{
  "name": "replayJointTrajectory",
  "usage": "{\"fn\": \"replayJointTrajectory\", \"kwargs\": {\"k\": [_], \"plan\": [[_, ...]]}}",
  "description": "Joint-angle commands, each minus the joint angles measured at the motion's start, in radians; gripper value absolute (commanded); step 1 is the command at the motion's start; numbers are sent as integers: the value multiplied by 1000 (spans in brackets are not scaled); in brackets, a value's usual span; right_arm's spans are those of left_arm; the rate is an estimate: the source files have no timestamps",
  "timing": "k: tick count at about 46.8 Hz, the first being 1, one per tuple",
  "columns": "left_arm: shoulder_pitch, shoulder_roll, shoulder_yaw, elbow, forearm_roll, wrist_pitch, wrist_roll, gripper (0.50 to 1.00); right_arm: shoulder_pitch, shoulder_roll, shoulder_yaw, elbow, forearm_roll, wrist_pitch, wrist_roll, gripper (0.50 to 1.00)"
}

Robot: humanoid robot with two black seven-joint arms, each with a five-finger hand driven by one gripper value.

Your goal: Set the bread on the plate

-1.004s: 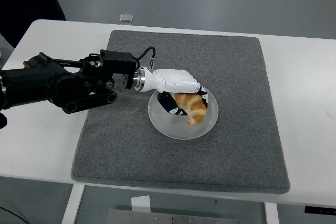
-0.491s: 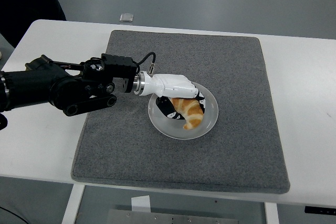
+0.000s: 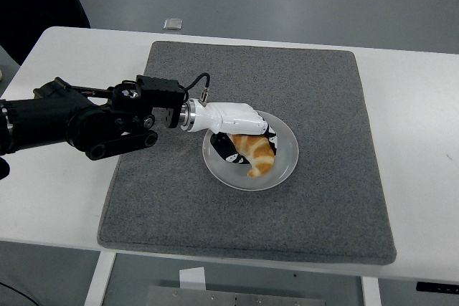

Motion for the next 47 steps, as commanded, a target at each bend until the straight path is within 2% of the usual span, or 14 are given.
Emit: {"fn": "replayJointTrajectory", "kwargs": {"k": [1,13,16,22,26,29,34,37,47], "plan": [[0,0,-1,0,0,0,0,500,0,0,0,0,0,0,0,952],[2,0,-1,5,-3,2,0,500,0,0,0,0,0,0,-1,952],[2,0,-3,6,-3,2,-2,587,0,0,0,0,0,0,0,952],[3,0,-3,5,-5,2,-2,724,0,0,0,0,0,0,-1,952],[9,-1,-3,3,-5,3,-3,784,0,0,0,0,0,0,0,952],[9,-1,-3,1,-6,11,-3,855,0,0,0,0,0,0,-1,952],[8,-1,-4,-3,-11,26,-3,930,0,0,0,0,0,0,-1,952],[6,-1,-4,-5,-15,31,-5,958,0,0,0,0,0,0,-1,952],[-6,0,-7,-8,-23,32,-12,990,0,0,0,0,0,0,-1,952]]}}
